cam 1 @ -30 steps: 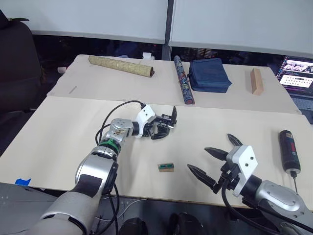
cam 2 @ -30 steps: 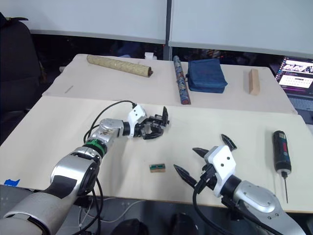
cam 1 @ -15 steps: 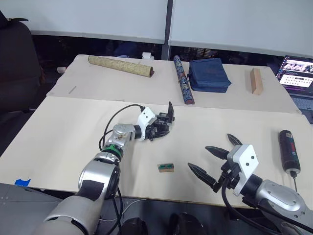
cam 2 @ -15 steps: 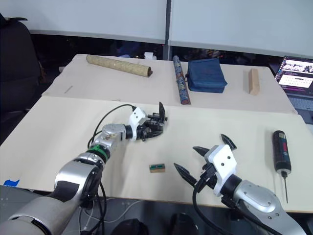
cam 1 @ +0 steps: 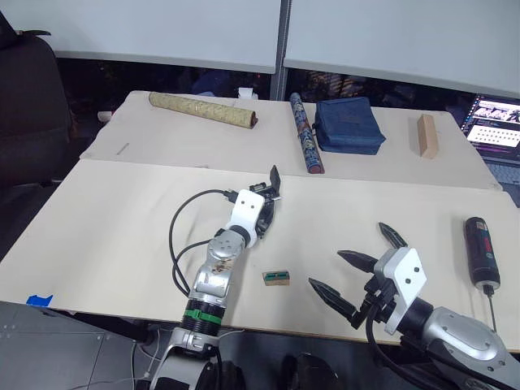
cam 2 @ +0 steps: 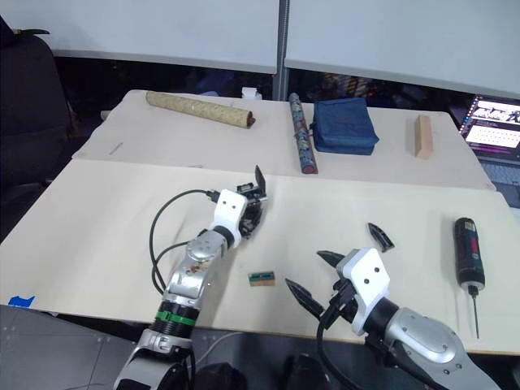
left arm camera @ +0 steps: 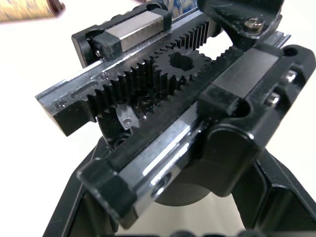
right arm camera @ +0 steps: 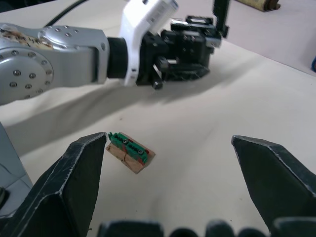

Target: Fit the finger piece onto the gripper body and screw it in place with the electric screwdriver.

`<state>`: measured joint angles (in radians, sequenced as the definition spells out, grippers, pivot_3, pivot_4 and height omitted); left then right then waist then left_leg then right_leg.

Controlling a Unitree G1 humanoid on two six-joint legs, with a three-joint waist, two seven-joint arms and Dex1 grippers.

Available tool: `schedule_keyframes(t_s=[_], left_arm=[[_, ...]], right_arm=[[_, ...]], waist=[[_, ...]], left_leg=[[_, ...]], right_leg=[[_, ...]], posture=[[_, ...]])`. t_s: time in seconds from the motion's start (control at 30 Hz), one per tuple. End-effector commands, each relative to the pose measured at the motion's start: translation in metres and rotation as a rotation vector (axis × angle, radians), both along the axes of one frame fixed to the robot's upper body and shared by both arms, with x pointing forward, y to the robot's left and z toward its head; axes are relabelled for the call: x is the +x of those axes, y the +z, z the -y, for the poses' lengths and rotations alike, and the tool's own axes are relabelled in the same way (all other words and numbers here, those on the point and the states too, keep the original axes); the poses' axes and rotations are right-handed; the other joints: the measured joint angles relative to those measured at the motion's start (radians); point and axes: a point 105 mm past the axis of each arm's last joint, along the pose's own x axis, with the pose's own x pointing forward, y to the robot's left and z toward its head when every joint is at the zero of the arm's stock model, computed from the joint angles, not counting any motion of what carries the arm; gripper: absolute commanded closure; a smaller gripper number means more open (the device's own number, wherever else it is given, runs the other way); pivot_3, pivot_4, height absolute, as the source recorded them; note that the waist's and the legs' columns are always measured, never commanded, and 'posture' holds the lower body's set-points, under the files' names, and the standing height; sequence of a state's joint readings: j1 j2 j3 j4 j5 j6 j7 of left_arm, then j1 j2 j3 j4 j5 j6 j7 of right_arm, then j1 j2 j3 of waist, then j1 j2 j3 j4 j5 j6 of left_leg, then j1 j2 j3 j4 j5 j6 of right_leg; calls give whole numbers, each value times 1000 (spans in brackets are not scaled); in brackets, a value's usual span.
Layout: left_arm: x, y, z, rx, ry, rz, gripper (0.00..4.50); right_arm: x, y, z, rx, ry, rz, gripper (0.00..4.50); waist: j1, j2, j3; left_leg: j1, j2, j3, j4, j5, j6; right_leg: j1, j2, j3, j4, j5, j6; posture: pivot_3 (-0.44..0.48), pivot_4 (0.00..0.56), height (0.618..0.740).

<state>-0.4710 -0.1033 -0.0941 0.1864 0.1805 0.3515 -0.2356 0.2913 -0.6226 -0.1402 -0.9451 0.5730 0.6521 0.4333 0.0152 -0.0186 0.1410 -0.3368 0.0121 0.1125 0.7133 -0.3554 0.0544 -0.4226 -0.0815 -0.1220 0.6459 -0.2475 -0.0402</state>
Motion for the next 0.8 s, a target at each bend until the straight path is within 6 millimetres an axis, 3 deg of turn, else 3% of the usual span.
schedule_keyframes(t_s=[0.03,0.17,0.23,0.33,0.43,0.53,0.6,0.8], left_arm=[[-3,14,12,9,-19,59,2141],[-10,8,4,16,-26,33,2141],[-9,2,-7,14,-8,0,1110],[-16,-6,-17,2,-43,-55,12],[-27,-16,-33,69,-129,-70,12],[-24,-25,-56,88,-179,-122,12],[-24,-29,-56,85,-355,-192,12],[1,-7,-63,65,-618,-138,12]], right_arm=[[-1,9,-3,-3,22,37,0],[0,9,-4,-1,25,39,0],[0,9,-4,1,26,39,0],[0,9,-4,2,24,40,0],[2,10,-3,1,15,47,0],[4,8,-2,-3,10,49,0],[4,8,-3,-3,10,51,0],[6,10,-4,3,20,58,0]], waist=[[0,0,0],[-3,0,0],[-3,0,0],[-5,1,0],[-5,1,0],[-3,1,-1],[-3,2,-1],[-3,3,-2]], left_leg=[[0,0,0,0,0,0],[1,0,1,-1,0,0],[1,1,1,0,0,0],[2,1,1,0,0,0],[3,1,1,-1,0,0],[3,1,1,0,0,0],[3,1,1,0,0,0],[3,0,3,0,0,0]], right_leg=[[0,0,0,0,0,0],[0,1,0,0,0,0],[1,1,0,0,0,0],[1,0,2,1,0,0],[0,1,1,1,0,0],[1,1,1,1,0,0],[2,1,1,1,0,0],[1,6,-1,1,0,0]], posture=[[0,150,740],[0,150,740],[0,150,740],[0,150,740],[0,150,740],[0,150,740],[0,150,740],[0,150,740]])
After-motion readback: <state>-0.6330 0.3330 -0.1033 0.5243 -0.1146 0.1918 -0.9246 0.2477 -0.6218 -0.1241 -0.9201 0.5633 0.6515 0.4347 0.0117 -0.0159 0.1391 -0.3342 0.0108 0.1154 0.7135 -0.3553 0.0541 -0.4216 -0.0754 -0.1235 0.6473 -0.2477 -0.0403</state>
